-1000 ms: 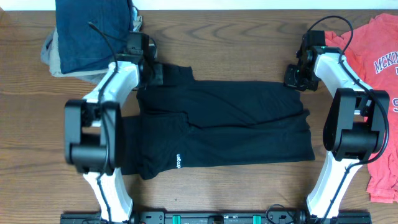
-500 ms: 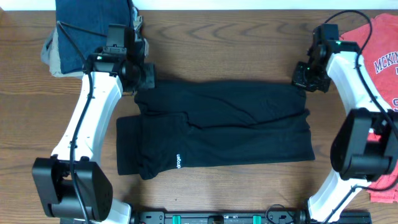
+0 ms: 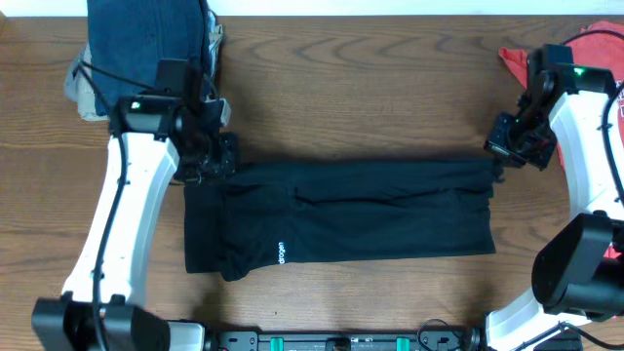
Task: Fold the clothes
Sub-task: 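Grasp the top edge with both grippers and fold it down toward the bottom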
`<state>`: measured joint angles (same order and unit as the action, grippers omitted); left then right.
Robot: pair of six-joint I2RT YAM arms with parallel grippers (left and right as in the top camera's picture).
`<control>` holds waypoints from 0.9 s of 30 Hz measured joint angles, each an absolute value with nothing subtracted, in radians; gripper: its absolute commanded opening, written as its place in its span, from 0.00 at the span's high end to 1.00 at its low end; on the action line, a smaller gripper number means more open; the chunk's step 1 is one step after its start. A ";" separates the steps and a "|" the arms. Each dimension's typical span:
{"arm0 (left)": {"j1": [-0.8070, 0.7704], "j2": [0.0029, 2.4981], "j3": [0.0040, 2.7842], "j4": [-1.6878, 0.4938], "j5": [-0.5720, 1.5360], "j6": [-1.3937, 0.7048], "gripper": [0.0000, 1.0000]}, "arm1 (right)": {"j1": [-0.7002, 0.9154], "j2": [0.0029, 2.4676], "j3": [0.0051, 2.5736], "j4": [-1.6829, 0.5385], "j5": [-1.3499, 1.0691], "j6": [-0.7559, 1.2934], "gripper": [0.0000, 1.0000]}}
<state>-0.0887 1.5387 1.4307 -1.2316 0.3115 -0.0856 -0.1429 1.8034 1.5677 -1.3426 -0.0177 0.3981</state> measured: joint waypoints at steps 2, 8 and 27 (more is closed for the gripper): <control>-0.088 1.528 1.431 -1.267 0.312 -0.085 0.94 | -0.143 1.803 1.565 -1.356 -0.018 0.401 0.99; -0.088 1.526 1.420 -1.367 0.311 -0.081 0.94 | -0.143 1.803 1.525 -1.394 -0.018 0.402 0.99; -0.088 1.526 1.087 -1.219 0.255 -0.089 0.94 | -0.143 1.803 1.225 -1.292 0.023 0.438 0.99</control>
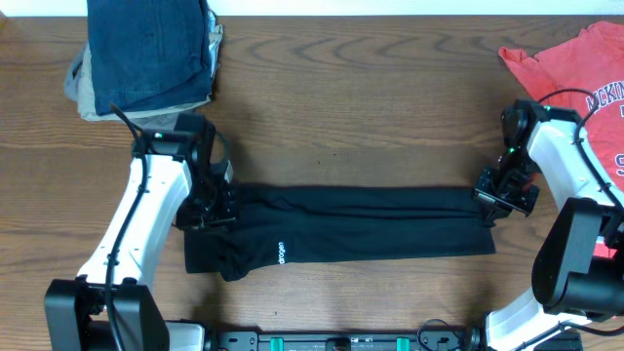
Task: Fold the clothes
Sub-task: 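Grasp the top edge with both grippers and fold it down toward the bottom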
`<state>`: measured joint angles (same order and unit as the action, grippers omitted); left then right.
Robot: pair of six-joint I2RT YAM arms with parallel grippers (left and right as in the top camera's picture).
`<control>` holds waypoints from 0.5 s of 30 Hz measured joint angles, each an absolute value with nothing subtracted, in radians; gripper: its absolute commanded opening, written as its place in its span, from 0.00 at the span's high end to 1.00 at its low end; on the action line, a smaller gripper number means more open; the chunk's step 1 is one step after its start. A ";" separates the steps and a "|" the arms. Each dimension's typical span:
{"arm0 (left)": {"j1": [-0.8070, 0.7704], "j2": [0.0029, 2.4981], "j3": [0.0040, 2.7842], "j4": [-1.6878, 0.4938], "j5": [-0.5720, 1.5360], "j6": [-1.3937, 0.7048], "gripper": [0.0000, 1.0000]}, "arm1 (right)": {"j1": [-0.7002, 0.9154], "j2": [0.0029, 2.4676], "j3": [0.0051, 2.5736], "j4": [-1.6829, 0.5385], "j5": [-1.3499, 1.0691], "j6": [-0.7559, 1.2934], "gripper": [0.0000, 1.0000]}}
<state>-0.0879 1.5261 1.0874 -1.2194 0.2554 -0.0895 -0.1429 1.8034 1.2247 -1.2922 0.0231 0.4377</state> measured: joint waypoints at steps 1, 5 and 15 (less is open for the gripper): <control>-0.088 1.526 1.069 -1.205 0.255 -0.098 0.94 | -0.143 1.803 1.218 -1.288 0.023 0.438 0.99; -0.088 1.526 1.013 -1.175 0.255 -0.142 0.94 | -0.143 1.803 1.211 -1.274 0.025 0.440 0.99; -0.088 1.526 0.965 -1.205 0.256 -0.204 0.94 | -0.143 1.803 1.211 -1.286 0.034 0.440 0.99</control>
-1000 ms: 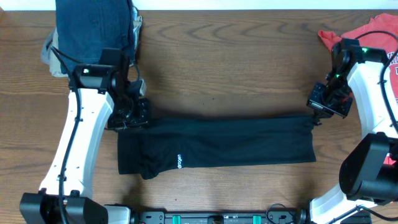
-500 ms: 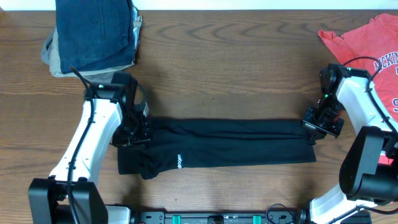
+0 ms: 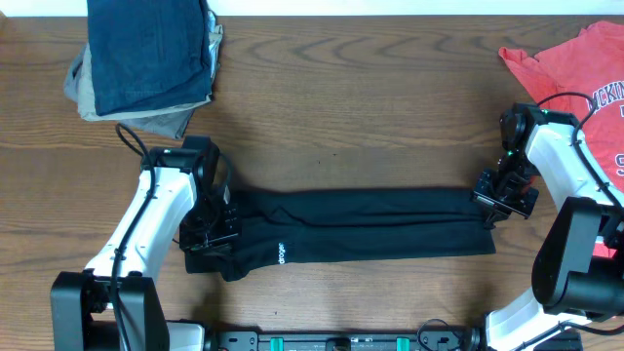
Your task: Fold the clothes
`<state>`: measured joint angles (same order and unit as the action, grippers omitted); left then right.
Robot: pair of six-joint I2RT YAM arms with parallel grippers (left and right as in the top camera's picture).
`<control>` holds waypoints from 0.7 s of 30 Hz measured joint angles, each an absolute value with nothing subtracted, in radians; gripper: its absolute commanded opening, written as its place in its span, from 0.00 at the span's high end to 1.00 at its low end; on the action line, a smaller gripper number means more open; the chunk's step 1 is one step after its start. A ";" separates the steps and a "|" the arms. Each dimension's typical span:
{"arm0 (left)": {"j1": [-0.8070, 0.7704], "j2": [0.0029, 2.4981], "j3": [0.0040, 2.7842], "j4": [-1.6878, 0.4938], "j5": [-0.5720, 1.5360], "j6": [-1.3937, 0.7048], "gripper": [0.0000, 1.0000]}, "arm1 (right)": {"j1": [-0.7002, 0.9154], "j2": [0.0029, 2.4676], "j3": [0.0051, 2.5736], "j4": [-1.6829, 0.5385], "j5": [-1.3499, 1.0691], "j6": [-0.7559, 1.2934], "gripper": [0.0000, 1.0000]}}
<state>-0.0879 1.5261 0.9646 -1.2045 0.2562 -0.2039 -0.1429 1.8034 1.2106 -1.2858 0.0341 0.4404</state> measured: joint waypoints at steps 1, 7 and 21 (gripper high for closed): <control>-0.088 1.526 0.963 -1.205 0.256 -0.207 0.94 | -0.143 1.803 1.211 -1.292 0.035 0.440 0.98; -0.088 1.526 0.963 -1.206 0.255 -0.215 0.62 | -0.142 1.803 1.211 -1.304 0.036 0.446 0.52; -0.088 1.526 0.968 -1.180 0.256 -0.253 0.94 | -0.092 1.803 1.209 -1.298 0.041 0.434 0.03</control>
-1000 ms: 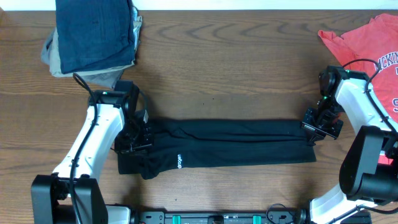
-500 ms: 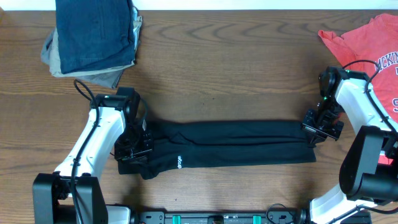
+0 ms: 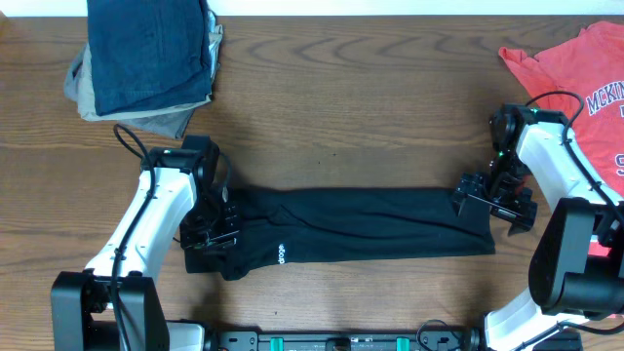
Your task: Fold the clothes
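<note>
A black garment (image 3: 361, 229) with a small white logo lies folded lengthwise as a long strip across the front of the wooden table (image 3: 370, 107). My left gripper (image 3: 208, 237) presses down on its left end, apparently shut on the cloth's edge. At the strip's right end my right gripper (image 3: 487, 203) sits on the upper corner, and its jaws look spread apart. The fingertips themselves are hidden under both wrists.
A stack of folded clothes (image 3: 146, 54), blue denim on top of beige, lies at the back left. A red printed T-shirt (image 3: 585, 68) lies crumpled at the back right, beside the right arm. Black cables hang off both arms.
The right gripper has shifted slightly left over the garment's right end and now looks wider, as if opened. The left arm and the garment have barely changed.
Both grippers first held the garment's far edge, with the cloth lying wide. Then they were nearer the front and the garment was a narrower strip. The left gripper then sat lower on the left end. Now the right jaws look spread.
</note>
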`<state>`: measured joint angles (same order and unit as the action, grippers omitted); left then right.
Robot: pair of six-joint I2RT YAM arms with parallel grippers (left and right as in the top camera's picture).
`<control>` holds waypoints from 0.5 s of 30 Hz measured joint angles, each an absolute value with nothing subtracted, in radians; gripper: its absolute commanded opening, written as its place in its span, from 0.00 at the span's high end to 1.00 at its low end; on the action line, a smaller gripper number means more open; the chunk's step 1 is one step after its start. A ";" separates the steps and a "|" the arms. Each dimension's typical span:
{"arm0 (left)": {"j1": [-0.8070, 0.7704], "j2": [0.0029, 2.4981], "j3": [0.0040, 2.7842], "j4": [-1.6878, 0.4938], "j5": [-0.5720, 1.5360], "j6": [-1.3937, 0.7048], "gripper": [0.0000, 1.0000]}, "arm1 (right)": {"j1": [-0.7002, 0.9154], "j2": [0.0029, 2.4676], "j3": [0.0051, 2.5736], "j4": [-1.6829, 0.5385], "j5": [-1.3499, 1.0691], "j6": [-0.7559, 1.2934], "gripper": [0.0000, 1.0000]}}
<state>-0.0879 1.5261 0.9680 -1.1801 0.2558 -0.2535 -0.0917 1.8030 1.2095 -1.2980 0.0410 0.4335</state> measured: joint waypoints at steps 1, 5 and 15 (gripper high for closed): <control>-0.088 1.526 0.973 -1.180 0.256 -0.256 0.94 | -0.092 1.803 1.209 -1.293 0.038 0.428 0.08; -0.089 1.526 0.995 -1.134 0.282 -0.258 0.94 | -0.092 1.803 1.209 -1.250 0.000 0.385 0.60; -0.236 1.526 0.997 -0.939 0.343 -0.263 0.94 | -0.009 1.803 1.206 -1.120 -0.075 0.354 0.85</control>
<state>-0.2359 1.5261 0.9974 -0.9394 0.3431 -0.2626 -0.0086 1.8030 1.2060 -1.1202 -0.0750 0.3538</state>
